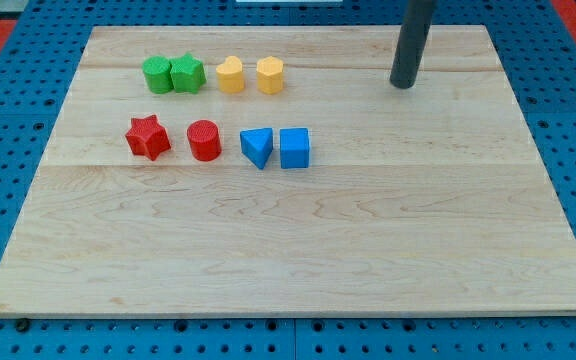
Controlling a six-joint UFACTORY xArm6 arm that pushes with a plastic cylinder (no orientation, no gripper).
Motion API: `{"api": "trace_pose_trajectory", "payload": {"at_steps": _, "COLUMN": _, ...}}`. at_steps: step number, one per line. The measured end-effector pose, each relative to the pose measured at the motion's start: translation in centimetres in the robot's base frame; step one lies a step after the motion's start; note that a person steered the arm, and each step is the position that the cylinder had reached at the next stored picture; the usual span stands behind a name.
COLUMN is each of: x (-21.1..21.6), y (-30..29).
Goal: Adjust the green star and yellow heart in between the yellow hexaon and the green circle
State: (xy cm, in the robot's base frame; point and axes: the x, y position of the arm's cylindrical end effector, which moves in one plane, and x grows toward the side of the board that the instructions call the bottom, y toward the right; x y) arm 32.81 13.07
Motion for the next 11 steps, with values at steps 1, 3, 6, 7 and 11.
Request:
{"api": "trace_pose_trajectory", "payload": {"at_steps": 1, "x": 0.9, "y": -8.4}}
{"api": "trace_pose_trajectory", "payload": {"at_steps": 3, "x": 0.5, "y": -20.9}}
{"api": "trace_pose_trajectory", "payload": {"at_steps": 6, "x": -0.5, "y": -26.6}}
{"api": "trace_pose_trajectory", "payload": {"at_steps": 7, "x": -0.5, "y": -25.6}}
{"api": "trace_pose_trajectory", "payload": {"at_steps": 11, "x": 0.5, "y": -21.0}}
